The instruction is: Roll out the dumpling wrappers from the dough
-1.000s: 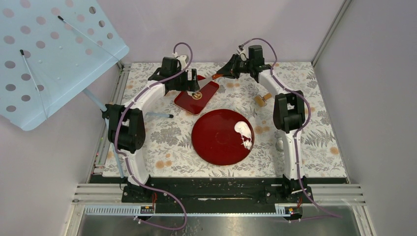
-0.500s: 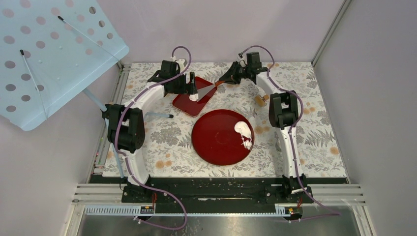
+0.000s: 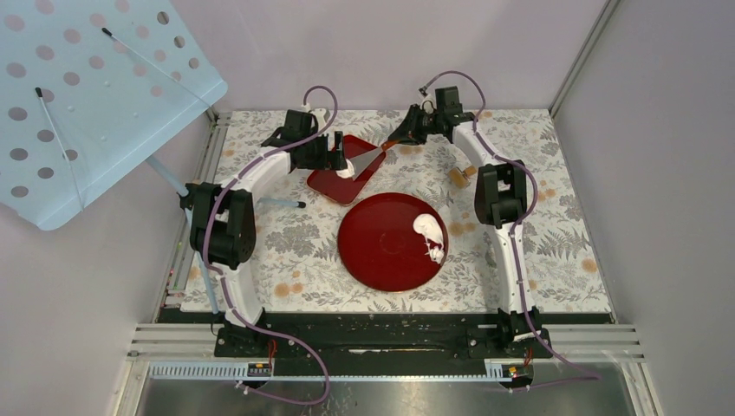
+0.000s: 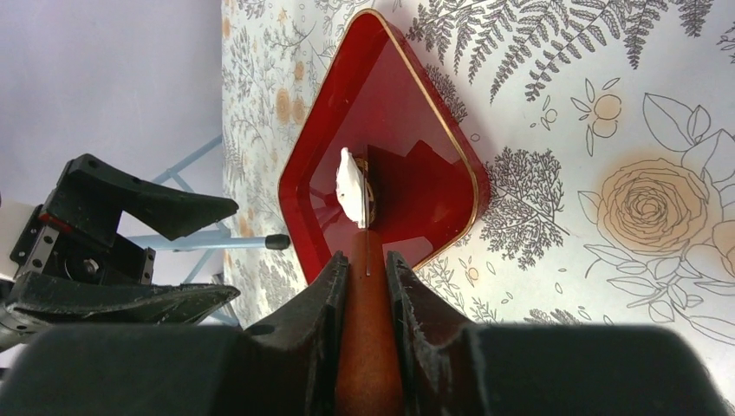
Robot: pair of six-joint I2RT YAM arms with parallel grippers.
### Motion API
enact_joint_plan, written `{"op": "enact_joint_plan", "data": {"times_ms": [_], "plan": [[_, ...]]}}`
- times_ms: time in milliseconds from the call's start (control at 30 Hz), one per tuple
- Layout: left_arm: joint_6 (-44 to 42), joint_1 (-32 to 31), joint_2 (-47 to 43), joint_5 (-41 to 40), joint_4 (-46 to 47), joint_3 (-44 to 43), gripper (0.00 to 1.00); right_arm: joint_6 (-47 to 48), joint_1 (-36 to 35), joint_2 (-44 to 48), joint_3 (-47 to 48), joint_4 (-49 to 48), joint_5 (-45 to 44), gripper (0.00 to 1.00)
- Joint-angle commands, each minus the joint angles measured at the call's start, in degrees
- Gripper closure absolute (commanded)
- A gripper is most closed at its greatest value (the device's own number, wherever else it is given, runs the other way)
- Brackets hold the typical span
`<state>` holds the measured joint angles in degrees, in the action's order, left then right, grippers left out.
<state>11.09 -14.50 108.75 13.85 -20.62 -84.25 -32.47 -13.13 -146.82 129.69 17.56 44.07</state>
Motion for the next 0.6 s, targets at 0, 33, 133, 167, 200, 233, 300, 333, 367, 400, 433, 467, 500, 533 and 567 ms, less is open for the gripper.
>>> {"op": "enact_joint_plan", "data": {"times_ms": [0, 33, 133, 167, 200, 233, 300, 333, 367, 400, 433, 467, 500, 533, 567], "plan": [[1.1, 0.2, 1.0, -2.0, 2.3, 0.6, 0.08, 7.5, 0.1, 5.2, 2.5, 3.6, -4.5, 1.00], [1.4, 0.3, 1.5, -2.3, 2.3, 0.6, 0.08, 7.8, 0.0, 5.4, 2.9, 4.0, -4.5, 1.00], [2.3, 0.2, 3.2, -3.9, 1.6, 0.5, 0.08, 7.4, 0.2, 5.3, 4.7, 4.3, -3.7, 1.00], [2.7, 0.2, 3.9, -4.7, 1.1, 0.3, 0.08, 7.2, 0.2, 5.4, 5.2, 4.2, -3.6, 1.00], [3.1, 0.1, 4.6, -5.7, 0.6, -0.1, 0.08, 7.0, 0.2, 5.6, 5.5, 4.2, -3.6, 1.00], [3.4, 0.1, 5.4, -6.8, -0.1, -0.6, 0.08, 6.8, 0.2, 5.7, 6.0, 4.2, -3.5, 1.00], [4.1, 0.0, 7.0, -8.6, -1.7, -1.8, 0.09, 5.8, 0.2, 5.7, 7.1, 4.2, -3.2, 1.00], [4.4, -0.1, 7.7, -9.4, -2.4, -2.2, 0.11, 5.6, 0.3, 5.8, 7.3, 4.2, -3.0, 1.00], [4.8, 0.0, 8.4, -10.2, -3.0, -2.7, 0.13, 5.4, 0.3, 5.8, 7.5, 4.2, -2.9, 1.00], [5.0, -0.2, 9.0, -11.1, -3.7, -3.2, 0.16, 5.3, 0.3, 6.0, 7.5, 4.2, -3.0, 1.00], [5.2, -0.3, 9.6, -11.9, -4.4, -3.8, 0.19, 5.4, 0.3, 6.1, 7.7, 4.3, -3.1, 1.00], [5.2, -0.5, 10.1, -12.7, -5.1, -4.4, 0.22, 5.5, 0.3, 6.2, 7.8, 4.2, -3.2, 1.00], [5.0, -0.6, 10.6, -13.3, -5.6, -4.8, 0.25, 5.4, 0.3, 6.3, 7.8, 4.2, -3.2, 1.00], [5.0, -0.8, 11.1, -13.5, -6.1, -5.2, 0.28, 5.3, 0.4, 6.3, 7.8, 4.3, -3.2, 1.00], [5.0, -1.1, 11.7, -15.7, -6.7, -5.9, 0.31, 5.2, 0.5, 6.3, 7.9, 4.3, -3.0, 1.00]]}}
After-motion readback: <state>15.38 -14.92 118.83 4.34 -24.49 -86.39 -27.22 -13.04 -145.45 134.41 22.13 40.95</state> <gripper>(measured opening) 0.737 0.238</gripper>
